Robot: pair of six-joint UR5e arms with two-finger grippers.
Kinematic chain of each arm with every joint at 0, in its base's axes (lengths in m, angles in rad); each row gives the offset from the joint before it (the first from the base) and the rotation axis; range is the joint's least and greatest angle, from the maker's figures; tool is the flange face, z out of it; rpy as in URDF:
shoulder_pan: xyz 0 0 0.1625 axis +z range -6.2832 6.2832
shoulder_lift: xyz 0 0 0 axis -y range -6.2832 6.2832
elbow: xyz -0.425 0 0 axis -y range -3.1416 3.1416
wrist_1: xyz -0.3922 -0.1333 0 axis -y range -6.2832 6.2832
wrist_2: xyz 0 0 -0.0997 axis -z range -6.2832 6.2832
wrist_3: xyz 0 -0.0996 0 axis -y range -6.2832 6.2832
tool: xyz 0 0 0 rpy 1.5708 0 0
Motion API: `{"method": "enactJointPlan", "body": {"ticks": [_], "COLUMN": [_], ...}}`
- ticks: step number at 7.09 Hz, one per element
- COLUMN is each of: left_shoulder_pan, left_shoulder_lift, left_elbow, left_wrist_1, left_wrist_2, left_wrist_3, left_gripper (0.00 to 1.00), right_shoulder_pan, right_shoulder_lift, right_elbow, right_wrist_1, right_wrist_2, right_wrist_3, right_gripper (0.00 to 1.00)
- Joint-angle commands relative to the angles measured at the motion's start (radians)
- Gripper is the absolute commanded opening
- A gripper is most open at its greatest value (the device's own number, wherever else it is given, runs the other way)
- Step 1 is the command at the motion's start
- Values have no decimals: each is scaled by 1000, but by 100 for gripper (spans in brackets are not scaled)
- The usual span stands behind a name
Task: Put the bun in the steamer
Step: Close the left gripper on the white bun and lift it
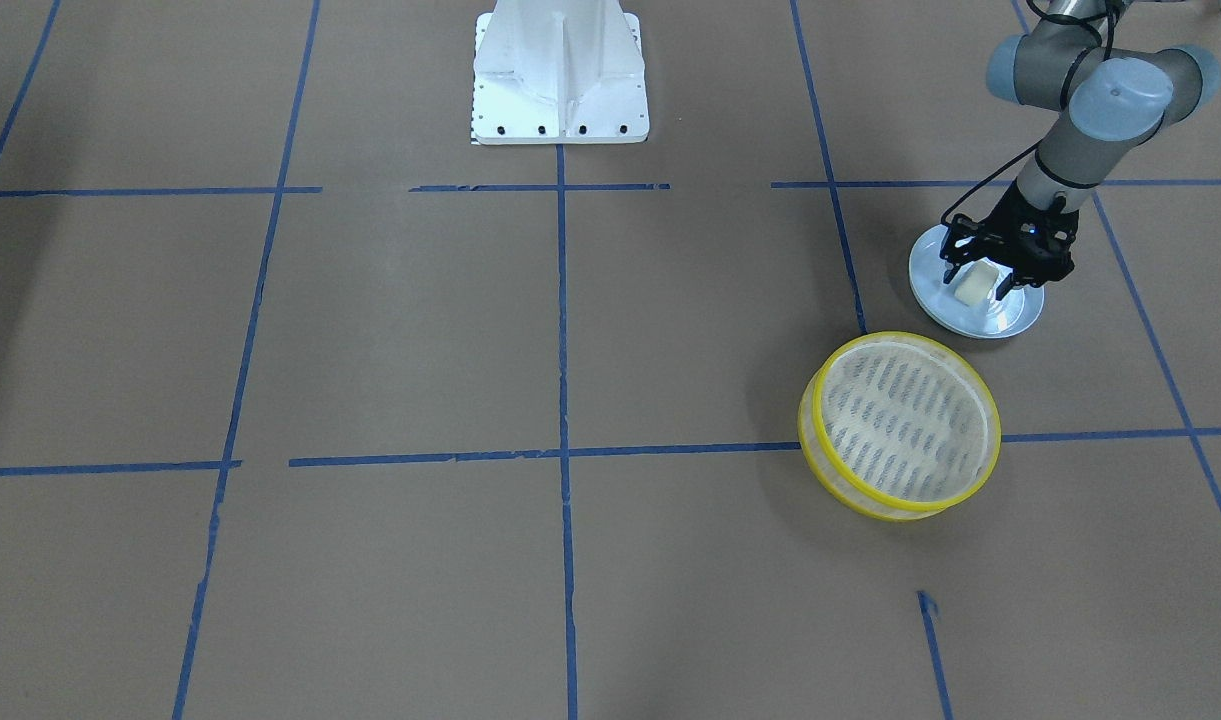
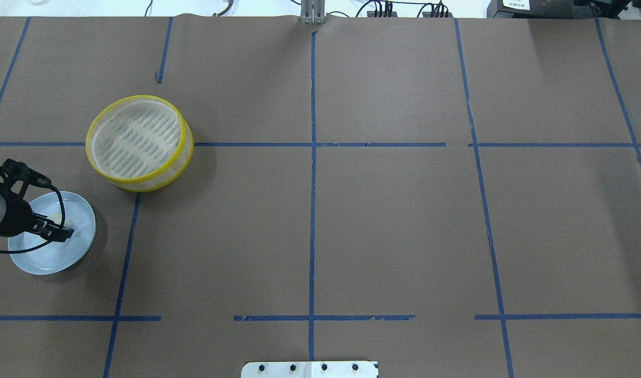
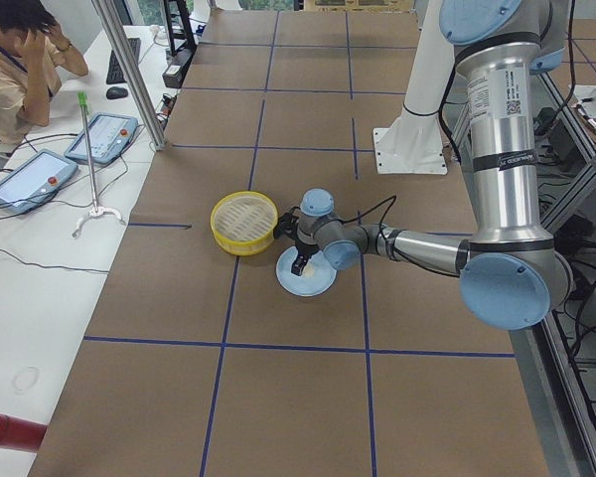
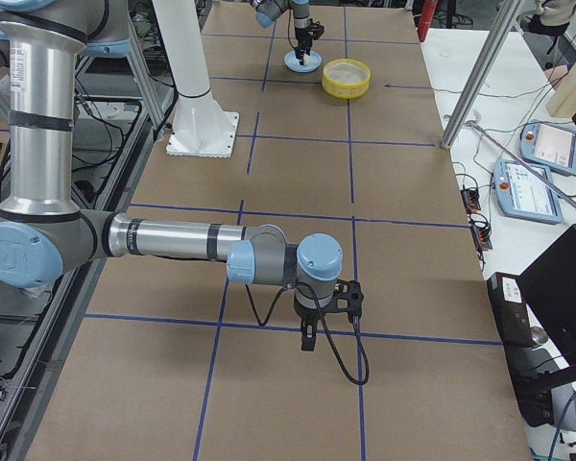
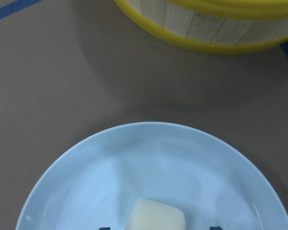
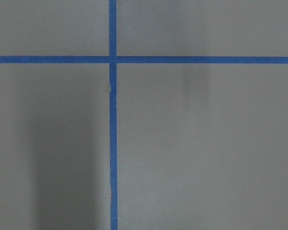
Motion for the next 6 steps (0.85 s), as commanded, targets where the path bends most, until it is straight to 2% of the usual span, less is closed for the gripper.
{"method": "enactJointPlan", "body": {"ticks": [1, 3, 4, 6], "left_shoulder_pan": [0, 0, -1, -12], "left_shoulder_lift": [0, 0, 2, 3], "left_elbow": [4, 3, -2, -47], "left_wrist_1": [0, 2, 2, 3], "left_wrist_2": [47, 47, 47, 40], "left_wrist_3": [33, 34, 34, 30], "left_gripper": [59, 42, 38, 38], "right_shoulder_pan": [0, 0, 0, 0], "right_shoulder_lift": [0, 0, 0, 0], "right_elbow": [0, 2, 0, 0], "right_wrist_1": [2, 2, 0, 0], "right_wrist_2": [0, 0, 0, 0], "right_wrist_3": [0, 0, 0, 0], "right_gripper": [100, 100, 100, 100]}}
